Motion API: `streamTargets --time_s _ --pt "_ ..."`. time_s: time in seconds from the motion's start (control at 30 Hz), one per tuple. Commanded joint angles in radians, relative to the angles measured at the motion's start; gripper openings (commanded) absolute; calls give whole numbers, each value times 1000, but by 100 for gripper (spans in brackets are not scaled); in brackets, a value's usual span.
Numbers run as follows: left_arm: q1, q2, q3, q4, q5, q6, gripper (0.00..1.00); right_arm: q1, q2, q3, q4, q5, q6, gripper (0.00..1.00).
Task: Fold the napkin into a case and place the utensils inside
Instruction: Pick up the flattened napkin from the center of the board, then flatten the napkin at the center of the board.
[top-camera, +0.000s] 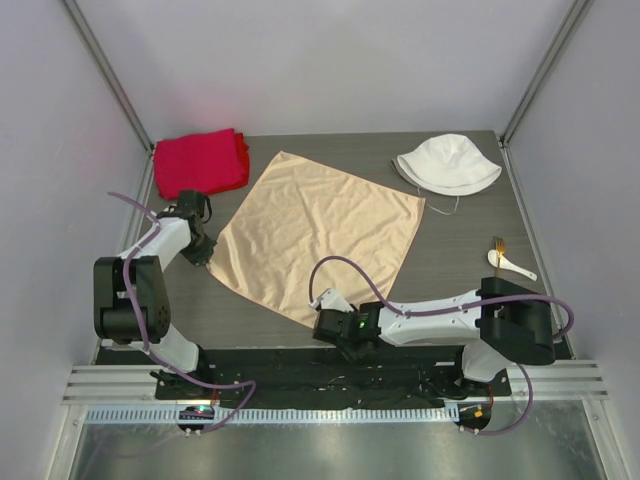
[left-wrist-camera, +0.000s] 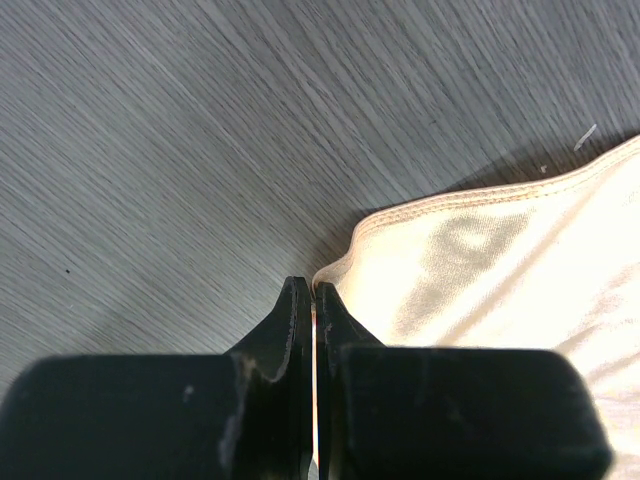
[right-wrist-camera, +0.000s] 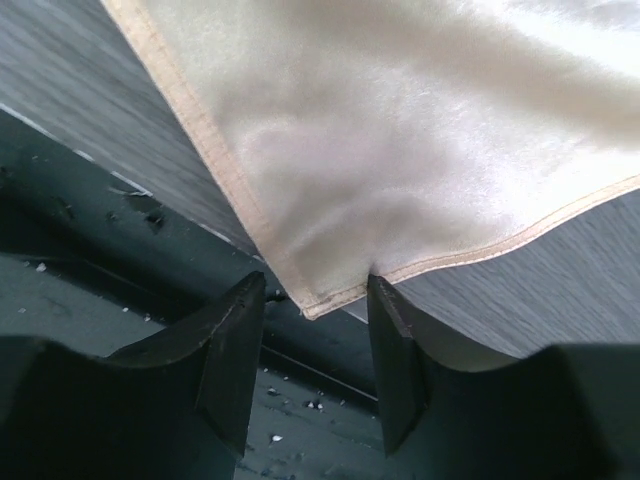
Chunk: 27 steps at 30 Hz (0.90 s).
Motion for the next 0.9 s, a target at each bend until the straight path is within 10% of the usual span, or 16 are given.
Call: streamTargets --time_s 0.0,0.37,0.87 --pt "2 -39 12 9 -2 2 0 21 45 33 -32 129 54 47" --pt "0 -102 -1 6 20 23 0 30 -106 47 -117 338 137 2" --pt "2 -566 210 53 206 98 0 27 -369 453 -248 609 -194 1"
